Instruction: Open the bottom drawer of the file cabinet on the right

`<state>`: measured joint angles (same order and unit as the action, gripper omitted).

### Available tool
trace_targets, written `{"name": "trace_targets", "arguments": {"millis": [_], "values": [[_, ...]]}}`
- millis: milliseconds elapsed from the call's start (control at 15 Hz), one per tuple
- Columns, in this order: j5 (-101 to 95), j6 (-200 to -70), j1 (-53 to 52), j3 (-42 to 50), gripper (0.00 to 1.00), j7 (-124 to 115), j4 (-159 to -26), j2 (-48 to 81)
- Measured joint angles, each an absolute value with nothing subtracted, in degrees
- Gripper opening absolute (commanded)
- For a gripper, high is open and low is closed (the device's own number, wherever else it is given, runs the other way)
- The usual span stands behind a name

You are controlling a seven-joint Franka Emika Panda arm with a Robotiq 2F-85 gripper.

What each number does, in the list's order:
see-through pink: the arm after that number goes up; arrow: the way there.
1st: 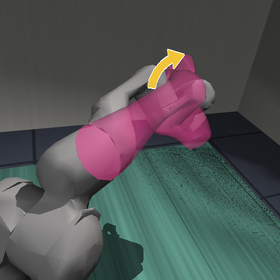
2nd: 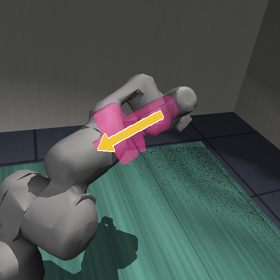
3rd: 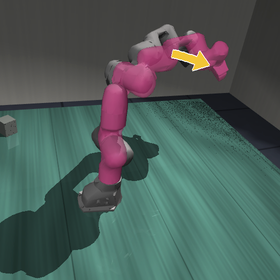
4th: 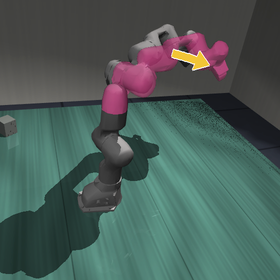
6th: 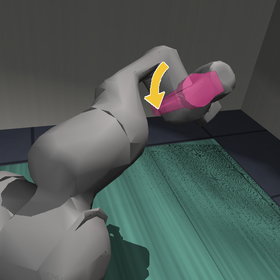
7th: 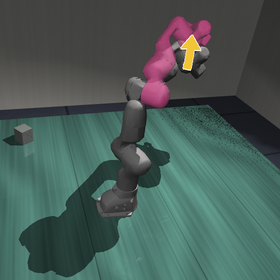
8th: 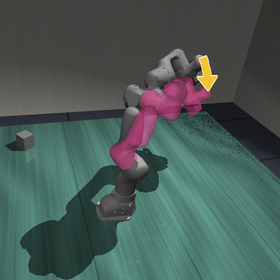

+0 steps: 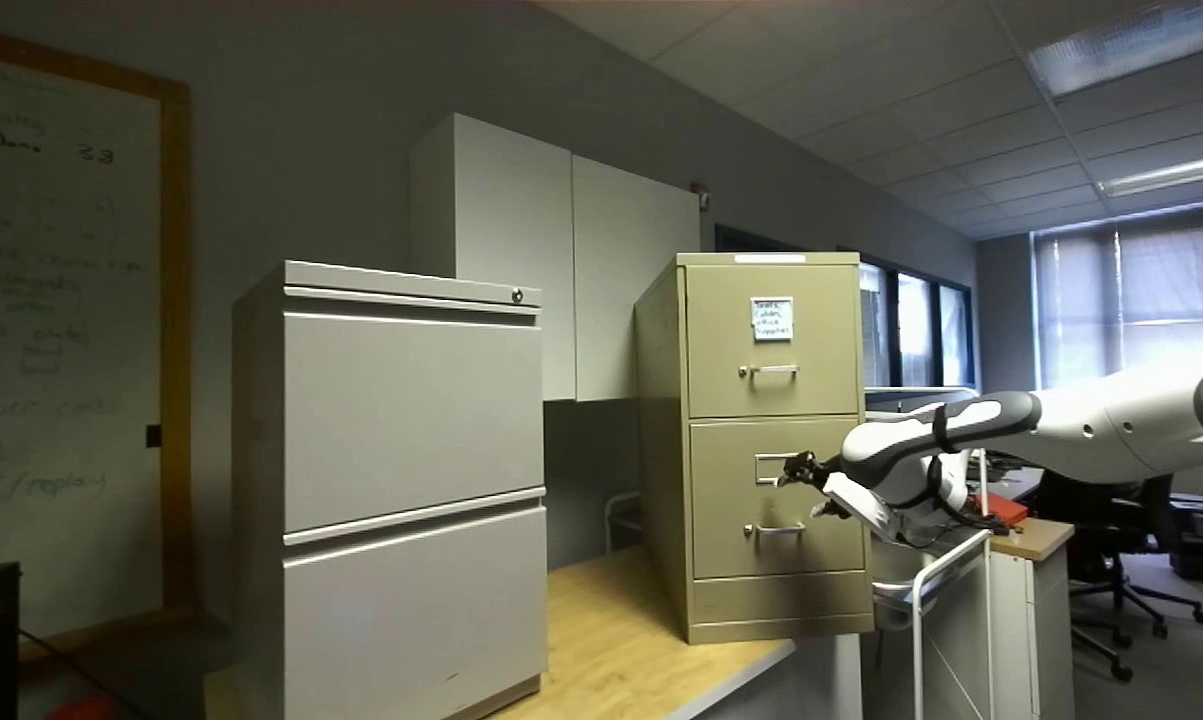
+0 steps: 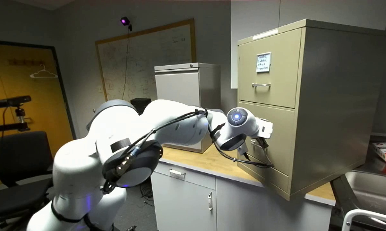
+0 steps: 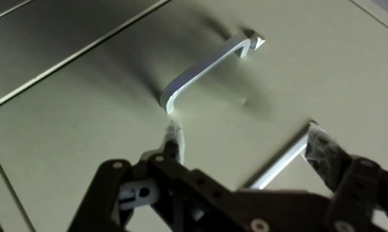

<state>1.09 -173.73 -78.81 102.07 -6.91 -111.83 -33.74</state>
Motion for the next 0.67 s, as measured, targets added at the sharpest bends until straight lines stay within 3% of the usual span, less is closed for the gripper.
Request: {"name": "trace_targets", "arguments": {"millis": [267,667], "values": [[0.56,-169.47,-89.16,111.55,1.00,-6.68,-105.11,-35.77],[-1.16,-166.31,-96.02,118.76,1.00,-6.68,-100.41,-37.79]]}}
